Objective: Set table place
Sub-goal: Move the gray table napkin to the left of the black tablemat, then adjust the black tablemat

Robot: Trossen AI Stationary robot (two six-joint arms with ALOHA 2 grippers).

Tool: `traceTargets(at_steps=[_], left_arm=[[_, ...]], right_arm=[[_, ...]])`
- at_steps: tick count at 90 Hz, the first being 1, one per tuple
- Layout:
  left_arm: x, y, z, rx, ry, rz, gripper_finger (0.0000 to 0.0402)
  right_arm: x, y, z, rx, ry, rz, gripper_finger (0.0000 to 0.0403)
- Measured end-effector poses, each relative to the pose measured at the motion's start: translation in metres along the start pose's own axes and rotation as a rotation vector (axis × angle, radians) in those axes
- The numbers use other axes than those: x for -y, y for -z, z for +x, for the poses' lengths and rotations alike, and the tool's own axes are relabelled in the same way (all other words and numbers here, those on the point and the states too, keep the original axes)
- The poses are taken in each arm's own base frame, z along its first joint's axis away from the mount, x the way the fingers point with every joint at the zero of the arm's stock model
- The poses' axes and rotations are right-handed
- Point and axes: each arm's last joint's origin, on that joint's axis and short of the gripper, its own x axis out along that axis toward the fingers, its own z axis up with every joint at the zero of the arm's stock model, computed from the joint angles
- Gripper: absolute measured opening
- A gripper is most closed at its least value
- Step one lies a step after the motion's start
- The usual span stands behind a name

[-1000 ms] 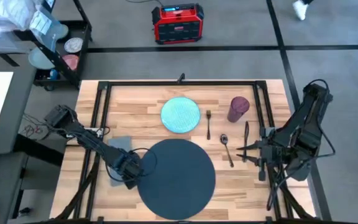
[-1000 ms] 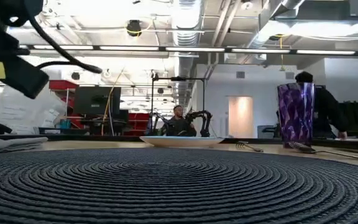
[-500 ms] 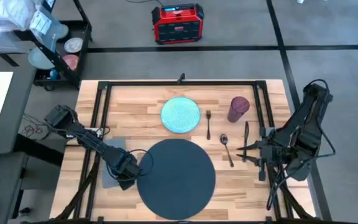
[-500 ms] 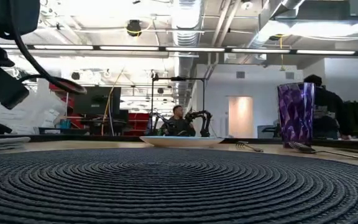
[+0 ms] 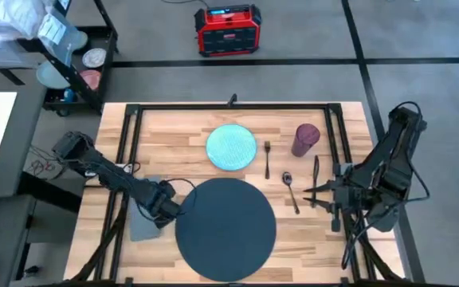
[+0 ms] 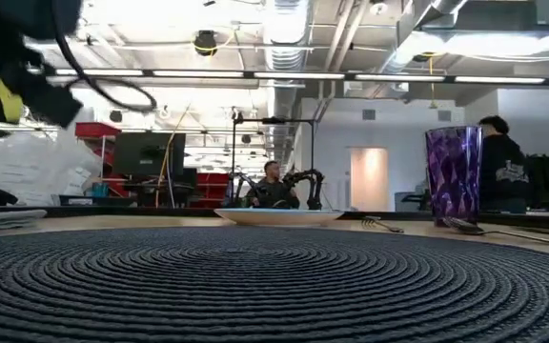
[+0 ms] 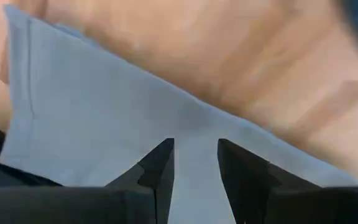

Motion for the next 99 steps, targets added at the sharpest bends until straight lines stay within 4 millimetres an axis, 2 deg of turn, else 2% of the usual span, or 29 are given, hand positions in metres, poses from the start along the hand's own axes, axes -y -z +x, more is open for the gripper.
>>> traceTargets(at_steps=[16, 29, 40, 56, 69, 90, 99], left_arm=[[-0.014, -0.005, 0.012, -0.039, -0.05, -0.031, 0.0107], [-0.016, -0.006, 0.013, -0.037, -0.064, -0.017, 0.0107], [-0.015, -0.008, 0.014, -0.021, -0.057, 0.007, 0.0107], [-0.004, -0.02, 0.013, 0.067, 0.077, 0.017, 0.0107], [-0.013, -0.017, 0.004, 0.024, 0.001, -0.116, 0.0107], [0.002, -0.028, -0.022, 0.132, 0.144, -0.403, 0.0107], [0.006, -0.032, -0.025, 0.18, 0.189, -0.503, 0.0107]], right_arm=[[0.0, 0.0, 0.0, 0.0, 0.0, 0.011, 0.0077], [0.0, 0.0, 0.0, 0.0, 0.0, 0.016, 0.0077], [0.0, 0.0, 0.0, -0.001, 0.001, 0.017, 0.0077], [0.0, 0.0, 0.0, -0.001, 0.001, 0.017, 0.0077], [0.0, 0.0, 0.0, -0.001, 0.001, 0.045, 0.0077], [0.002, 0.0, 0.002, -0.002, 0.015, 0.054, 0.0077], [0.001, 0.0, 0.002, -0.003, 0.017, 0.054, 0.0077]])
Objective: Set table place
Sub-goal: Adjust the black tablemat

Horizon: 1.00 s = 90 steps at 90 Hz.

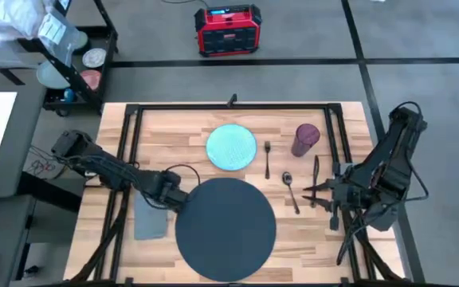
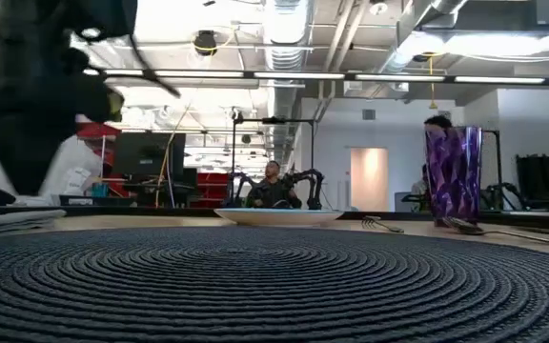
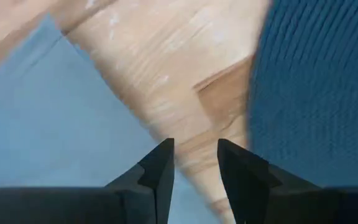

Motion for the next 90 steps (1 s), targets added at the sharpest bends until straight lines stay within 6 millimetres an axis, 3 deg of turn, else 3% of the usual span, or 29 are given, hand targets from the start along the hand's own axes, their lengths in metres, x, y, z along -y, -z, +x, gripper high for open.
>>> traceTargets(at_steps=[12, 36, 52, 66, 90], left_arm=[[0.01, -0.001, 0.006, 0.023, 0.046, -0.082, 0.0107], [0.013, 0.002, 0.022, 0.015, -0.062, -0.151, 0.0107], [0.017, 0.001, 0.001, 0.054, -0.215, -0.127, 0.0107], [0.027, 0.002, -0.01, 0.023, -0.193, -0.11, 0.0107], [0.035, 0.006, 0.014, -0.052, -0.282, -0.095, 0.0107]], right_arm=[[0.0, 0.0, 0.0, -0.001, -0.001, 0.011, 0.0077], [0.0, 0.003, -0.002, -0.013, -0.007, 0.07, 0.0077], [-0.003, 0.005, -0.007, -0.02, -0.039, 0.073, 0.0077], [-0.004, 0.006, -0.009, -0.017, -0.047, 0.068, 0.0077], [-0.004, 0.006, -0.009, -0.016, -0.042, 0.059, 0.0077]])
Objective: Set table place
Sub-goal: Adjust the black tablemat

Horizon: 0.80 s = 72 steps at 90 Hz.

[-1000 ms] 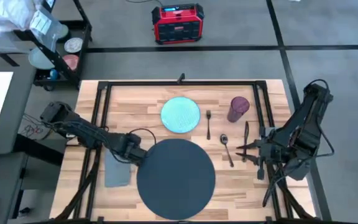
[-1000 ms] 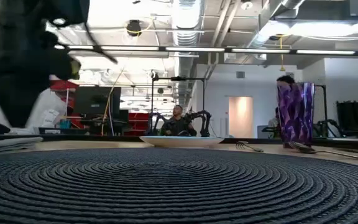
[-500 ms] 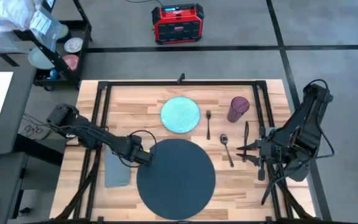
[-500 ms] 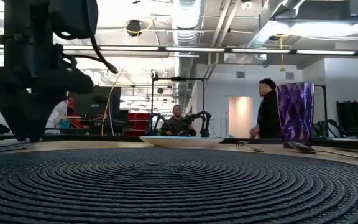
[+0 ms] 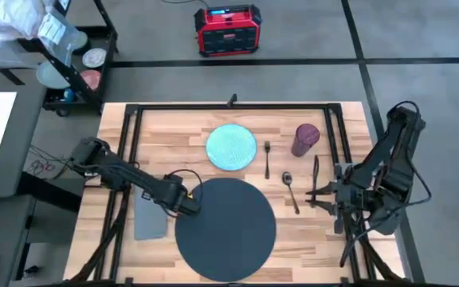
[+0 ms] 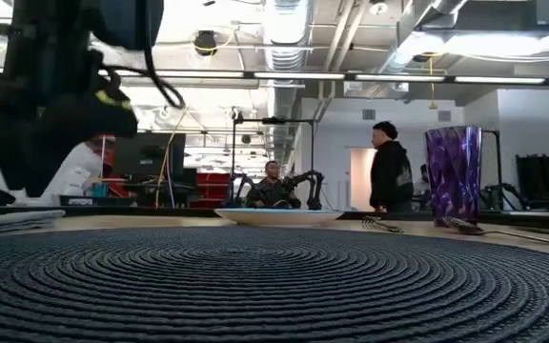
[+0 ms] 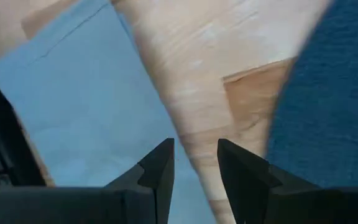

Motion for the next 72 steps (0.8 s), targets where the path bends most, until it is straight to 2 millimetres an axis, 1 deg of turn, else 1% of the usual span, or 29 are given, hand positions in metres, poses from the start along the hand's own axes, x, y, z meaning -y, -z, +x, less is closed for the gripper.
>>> traceTargets(at_steps=[8, 19, 34, 57, 64, 72], left_arm=[[0.005, 0.002, 0.009, -0.024, -0.044, 0.019, 0.0106], [0.006, 0.003, 0.018, -0.048, -0.125, 0.019, 0.0106], [0.012, 0.005, 0.025, -0.07, -0.105, 0.039, 0.0106], [0.009, 0.006, 0.031, -0.098, -0.098, 0.021, 0.0104], [0.009, 0.006, 0.032, -0.099, -0.098, 0.027, 0.0088], [0.011, 0.006, 0.033, -0.103, -0.079, 0.054, 0.0044]], right_arm=[[0.0, 0.0, 0.0, 0.0, 0.0, 0.0, 0.0077], [0.0, 0.0, 0.0, 0.0, 0.0, 0.0, 0.0077], [0.0, 0.0, 0.0, 0.0, 0.0, 0.0, 0.0077], [0.0, 0.0, 0.0, 0.0, 0.0, 0.0, 0.0077], [0.0, 0.0, 0.0, 0.0, 0.0, 0.0, 0.0077], [0.0, 0.0, 0.0, 0.0, 0.0, 0.001, 0.0077]])
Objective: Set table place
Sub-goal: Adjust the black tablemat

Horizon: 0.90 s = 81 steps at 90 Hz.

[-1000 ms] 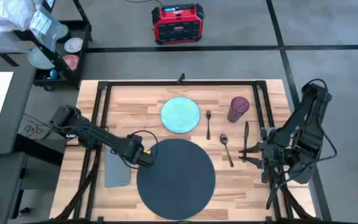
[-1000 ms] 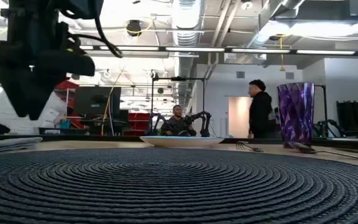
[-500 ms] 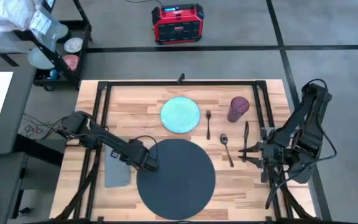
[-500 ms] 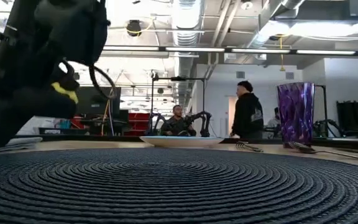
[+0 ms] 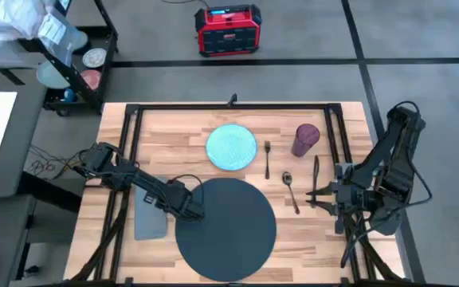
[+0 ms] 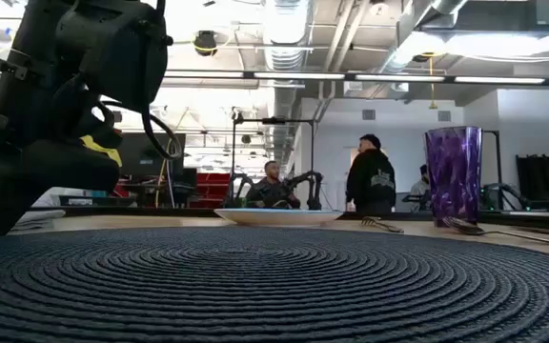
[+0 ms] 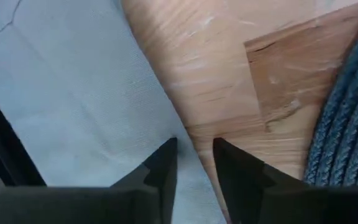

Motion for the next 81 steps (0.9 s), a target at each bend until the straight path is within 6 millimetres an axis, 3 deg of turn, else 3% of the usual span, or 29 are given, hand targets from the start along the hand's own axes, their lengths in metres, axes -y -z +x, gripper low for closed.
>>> traceTargets(at_steps=[8, 32, 45, 54, 62, 81], left_arm=[[0.002, 0.0, 0.0, -0.004, 0.02, 0.015, 0.0009], [0.006, -0.006, -0.004, 0.006, 0.042, 0.025, 0.0], [0.01, -0.012, -0.028, 0.155, 0.036, 0.016, 0.0], [0.023, -0.012, -0.056, 0.29, 0.144, 0.054, 0.0], [0.037, -0.009, -0.069, 0.378, 0.279, 0.135, 0.0], [0.076, -0.004, -0.063, 0.434, 0.519, 0.37, 0.0]], right_arm=[[0.0, 0.0, 0.0, 0.0, 0.0, 0.0, 0.0077], [0.0, 0.0, 0.0, 0.0, 0.0, 0.0, 0.0077], [0.0, 0.0, 0.0, 0.0, 0.0, 0.011, 0.0077], [0.0, 0.0, 0.0, 0.001, 0.001, 0.033, 0.0077], [0.0, 0.0, 0.0, 0.001, 0.001, 0.046, 0.0077], [0.0, 0.0, 0.0, 0.001, 0.001, 0.088, 0.0077]])
